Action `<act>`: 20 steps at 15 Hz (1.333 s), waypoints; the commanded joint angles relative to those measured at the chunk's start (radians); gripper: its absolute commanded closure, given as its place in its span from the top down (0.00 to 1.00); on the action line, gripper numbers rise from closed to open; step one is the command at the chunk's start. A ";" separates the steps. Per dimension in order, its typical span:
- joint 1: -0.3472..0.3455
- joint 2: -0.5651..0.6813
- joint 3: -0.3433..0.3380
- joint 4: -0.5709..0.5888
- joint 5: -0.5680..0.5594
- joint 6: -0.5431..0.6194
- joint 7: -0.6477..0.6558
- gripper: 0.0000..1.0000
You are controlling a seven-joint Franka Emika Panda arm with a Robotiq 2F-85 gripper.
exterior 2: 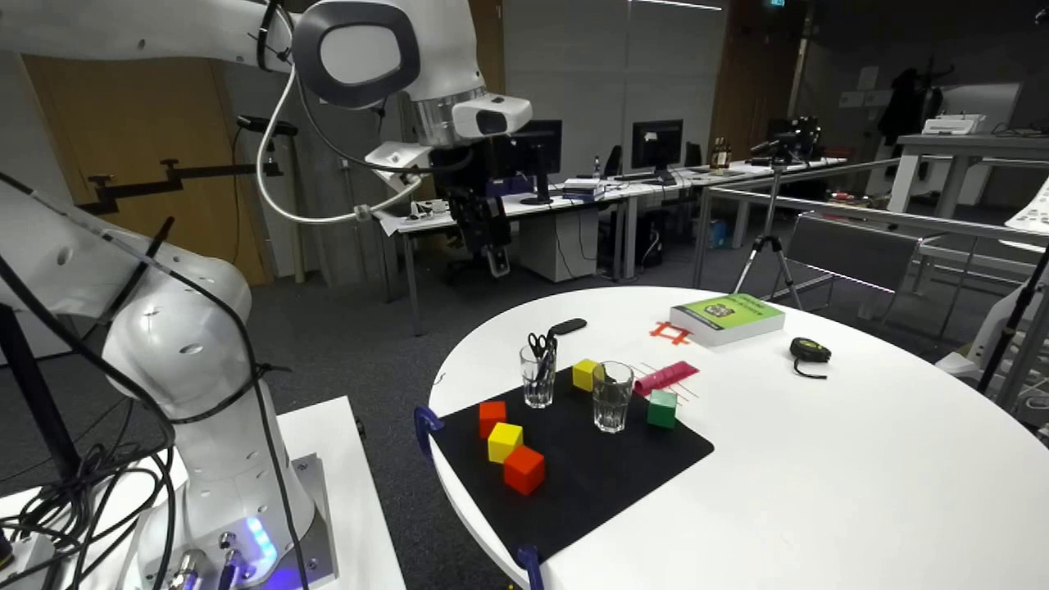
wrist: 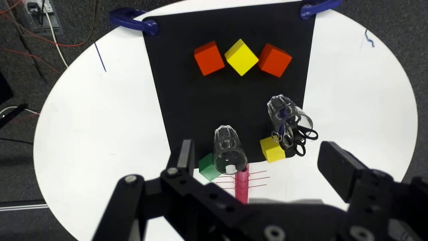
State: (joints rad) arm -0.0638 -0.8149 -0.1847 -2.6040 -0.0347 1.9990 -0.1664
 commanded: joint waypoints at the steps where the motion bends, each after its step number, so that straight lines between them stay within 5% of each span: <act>1: 0.026 0.122 0.055 0.043 0.047 0.091 0.068 1.00; 14: 0.039 0.490 0.209 0.198 0.114 0.309 0.420 1.00; 20: 0.068 0.595 0.245 0.218 0.132 0.337 0.464 1.00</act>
State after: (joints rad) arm -0.0094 -0.2773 0.0534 -2.4179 0.0662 2.3051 0.2878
